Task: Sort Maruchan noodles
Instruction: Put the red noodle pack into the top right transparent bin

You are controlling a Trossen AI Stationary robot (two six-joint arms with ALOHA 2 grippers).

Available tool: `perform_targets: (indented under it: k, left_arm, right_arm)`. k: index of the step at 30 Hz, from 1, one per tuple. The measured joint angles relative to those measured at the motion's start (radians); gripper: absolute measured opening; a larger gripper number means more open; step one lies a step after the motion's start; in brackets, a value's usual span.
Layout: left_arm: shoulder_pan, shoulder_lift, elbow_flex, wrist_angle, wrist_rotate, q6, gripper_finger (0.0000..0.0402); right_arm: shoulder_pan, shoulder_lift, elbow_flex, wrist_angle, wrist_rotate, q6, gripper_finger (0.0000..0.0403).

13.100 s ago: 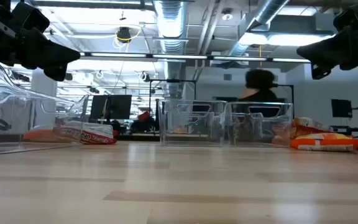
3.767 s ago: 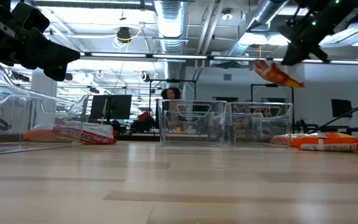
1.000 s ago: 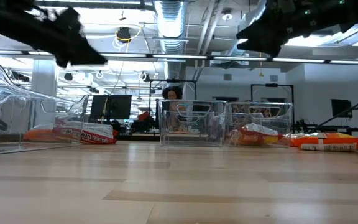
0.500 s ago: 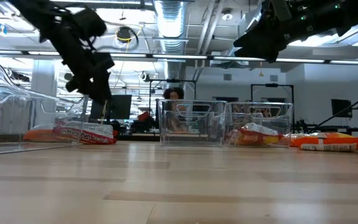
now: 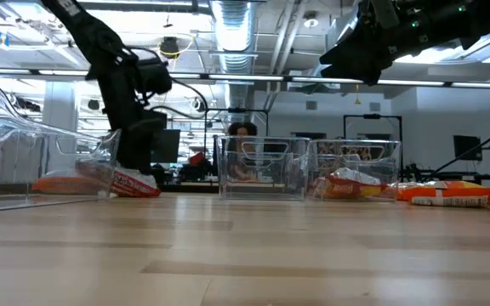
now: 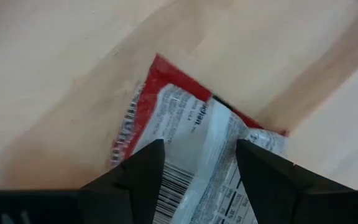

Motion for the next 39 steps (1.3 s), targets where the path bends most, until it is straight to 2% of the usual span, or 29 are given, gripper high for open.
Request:
perform_targets:
  k: [5,8,11,14,16,20,32,36,39]
  left_arm:
    - [0.0,0.042,0.002,0.008,-0.01,0.022,0.0194]
    - [-0.004,0.043,0.002,0.008,-0.05,0.026,0.0175]
    - [-0.004,0.044,0.001,0.003,-0.079,0.054,0.0124]
    - [-0.004,0.043,0.0,0.005,-0.089,0.1,0.0042]
    - [-0.003,0.037,-0.002,0.007,-0.095,0.127,0.0014]
    - [-0.009,-0.022,-0.006,0.018,-0.127,0.161,0.0002]
    - [-0.042,-0.388,-0.005,0.157,-0.132,0.203,0.0]
    - [-0.089,-0.422,-0.005,0.291,-0.105,0.202,0.0]
    - [-0.129,-0.391,-0.004,0.437,-0.059,0.201,0.0]
  right_arm:
    - [0.0,0.0,0.0,0.0,0.0,0.0,0.0239]
    - [0.0,0.0,0.0,0.0,0.0,0.0,0.0239]
    - [0.0,0.0,0.0,0.0,0.0,0.0,0.0239]
    - [0.0,0.0,0.0,0.0,0.0,0.001,0.0239]
    - [0.0,0.0,0.0,0.0,0.0,0.001,0.0239]
    - [0.0,0.0,0.0,0.0,0.0,0.001,0.0239]
    - [0.0,0.0,0.0,0.0,0.0,0.001,0.0239]
    - [0.0,0.0,0.0,0.017,0.016,0.001,0.0239]
    - [0.0,0.0,0.0,0.058,0.031,0.0,0.0239]
